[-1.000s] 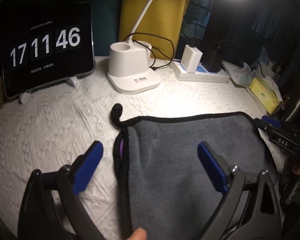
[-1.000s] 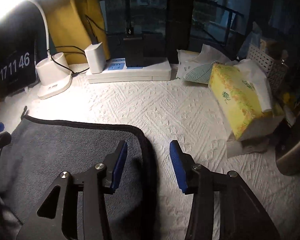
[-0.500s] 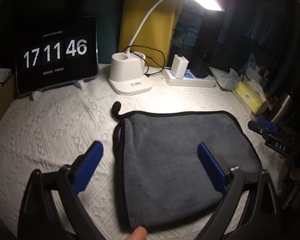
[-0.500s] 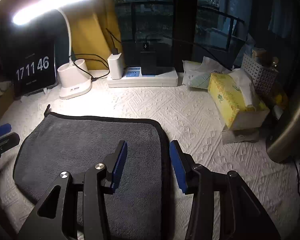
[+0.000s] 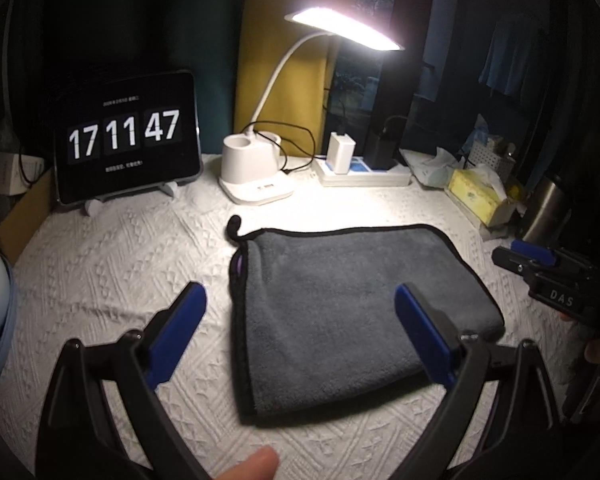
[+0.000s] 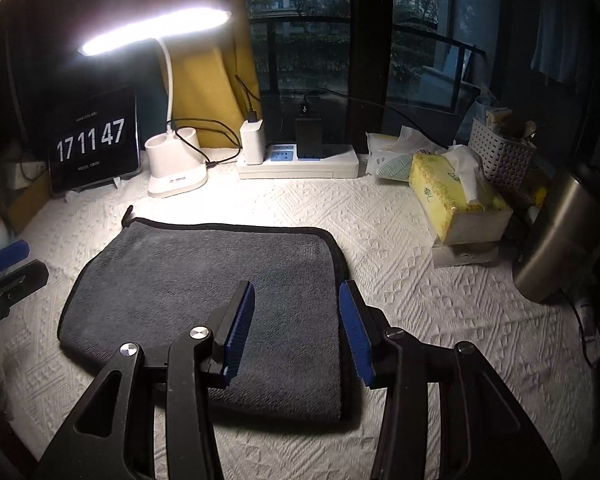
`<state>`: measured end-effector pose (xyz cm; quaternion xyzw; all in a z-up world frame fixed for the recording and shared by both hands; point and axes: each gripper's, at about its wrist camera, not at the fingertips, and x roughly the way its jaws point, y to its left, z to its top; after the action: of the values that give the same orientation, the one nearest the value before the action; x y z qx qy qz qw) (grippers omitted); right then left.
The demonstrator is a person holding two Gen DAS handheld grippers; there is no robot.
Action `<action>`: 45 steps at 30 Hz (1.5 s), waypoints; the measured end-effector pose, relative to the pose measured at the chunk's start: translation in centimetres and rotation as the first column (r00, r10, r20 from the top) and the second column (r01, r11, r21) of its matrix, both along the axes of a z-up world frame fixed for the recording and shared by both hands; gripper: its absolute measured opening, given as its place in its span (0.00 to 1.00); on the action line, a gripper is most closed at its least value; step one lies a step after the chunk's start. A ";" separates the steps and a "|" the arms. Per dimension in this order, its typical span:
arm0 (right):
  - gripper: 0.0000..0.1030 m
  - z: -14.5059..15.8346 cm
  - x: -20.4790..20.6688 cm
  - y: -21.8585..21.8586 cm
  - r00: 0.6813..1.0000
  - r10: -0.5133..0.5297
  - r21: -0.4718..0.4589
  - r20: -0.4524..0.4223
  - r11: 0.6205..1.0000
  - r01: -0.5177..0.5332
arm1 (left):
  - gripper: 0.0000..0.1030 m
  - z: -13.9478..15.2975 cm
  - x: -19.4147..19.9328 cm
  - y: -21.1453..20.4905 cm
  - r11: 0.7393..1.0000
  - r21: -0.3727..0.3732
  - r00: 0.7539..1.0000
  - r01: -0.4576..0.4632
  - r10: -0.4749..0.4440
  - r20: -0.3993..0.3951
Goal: Fold towel
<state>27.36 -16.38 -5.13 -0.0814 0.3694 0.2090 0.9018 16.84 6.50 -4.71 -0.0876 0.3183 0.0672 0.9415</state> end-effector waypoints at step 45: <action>0.45 4.9 -14.8 -3.6 0.988 0.013 0.049 0.152 0.999 -0.020 | 0.93 4.4 -12.9 -6.0 0.998 0.050 0.981 0.045 -0.053 0.188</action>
<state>12.60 -19.94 -0.27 -0.0774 0.2937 0.2189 0.9272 3.91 0.45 -0.33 -0.0645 0.2278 0.0426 0.9706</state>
